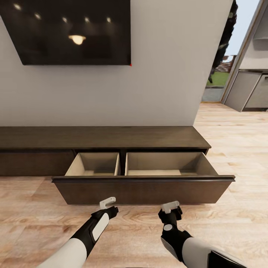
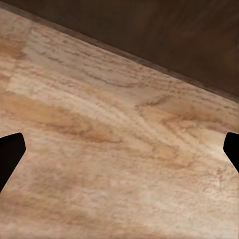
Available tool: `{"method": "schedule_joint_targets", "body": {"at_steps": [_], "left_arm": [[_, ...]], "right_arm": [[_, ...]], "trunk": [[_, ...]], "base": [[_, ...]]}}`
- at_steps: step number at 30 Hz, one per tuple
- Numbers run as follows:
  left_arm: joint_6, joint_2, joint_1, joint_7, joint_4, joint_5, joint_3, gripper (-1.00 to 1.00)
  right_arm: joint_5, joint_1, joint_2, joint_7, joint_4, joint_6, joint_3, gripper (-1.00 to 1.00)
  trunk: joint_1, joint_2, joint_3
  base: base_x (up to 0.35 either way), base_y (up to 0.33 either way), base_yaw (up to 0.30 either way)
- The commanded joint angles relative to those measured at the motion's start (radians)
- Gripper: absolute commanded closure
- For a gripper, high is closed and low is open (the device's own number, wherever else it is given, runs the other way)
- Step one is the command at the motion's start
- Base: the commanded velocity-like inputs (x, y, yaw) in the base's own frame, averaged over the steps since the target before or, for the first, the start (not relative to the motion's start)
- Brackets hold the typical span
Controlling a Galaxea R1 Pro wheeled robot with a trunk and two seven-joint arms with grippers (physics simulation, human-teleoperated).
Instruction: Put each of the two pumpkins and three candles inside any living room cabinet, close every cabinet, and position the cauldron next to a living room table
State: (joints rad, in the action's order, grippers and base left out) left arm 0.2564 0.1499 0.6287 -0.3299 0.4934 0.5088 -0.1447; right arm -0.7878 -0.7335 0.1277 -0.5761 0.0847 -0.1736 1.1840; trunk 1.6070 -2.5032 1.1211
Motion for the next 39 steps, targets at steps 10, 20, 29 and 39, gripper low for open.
{"method": "schedule_joint_targets", "body": {"at_steps": [10,20,29,39], "left_arm": [[0.003,-0.001,0.000,-0.009,0.002,0.009,-0.007,-1.00],[0.002,0.000,0.000,-0.008,0.002,0.010,-0.008,-1.00],[0.001,0.000,0.000,-0.007,0.002,0.009,-0.009,-1.00],[0.000,0.001,0.000,-0.004,-0.020,0.007,-0.009,-1.00]], "right_arm": [[-0.169,0.013,-0.003,0.094,-0.002,-0.005,0.006,-1.00],[-0.180,0.044,-0.004,0.185,-0.003,-0.004,0.005,-1.00],[-0.182,0.054,-0.022,0.247,-0.003,-0.005,0.005,-1.00],[-0.199,0.057,-0.039,0.252,-0.003,-0.007,0.005,-1.00]], "trunk": [[0.000,0.000,0.001],[0.000,0.000,0.001],[0.000,0.000,0.001],[-0.004,0.002,-0.034]], "base": [[0.000,0.000,0.000],[0.000,0.000,0.000],[0.000,0.000,0.000],[0.000,0.000,0.000]]}}
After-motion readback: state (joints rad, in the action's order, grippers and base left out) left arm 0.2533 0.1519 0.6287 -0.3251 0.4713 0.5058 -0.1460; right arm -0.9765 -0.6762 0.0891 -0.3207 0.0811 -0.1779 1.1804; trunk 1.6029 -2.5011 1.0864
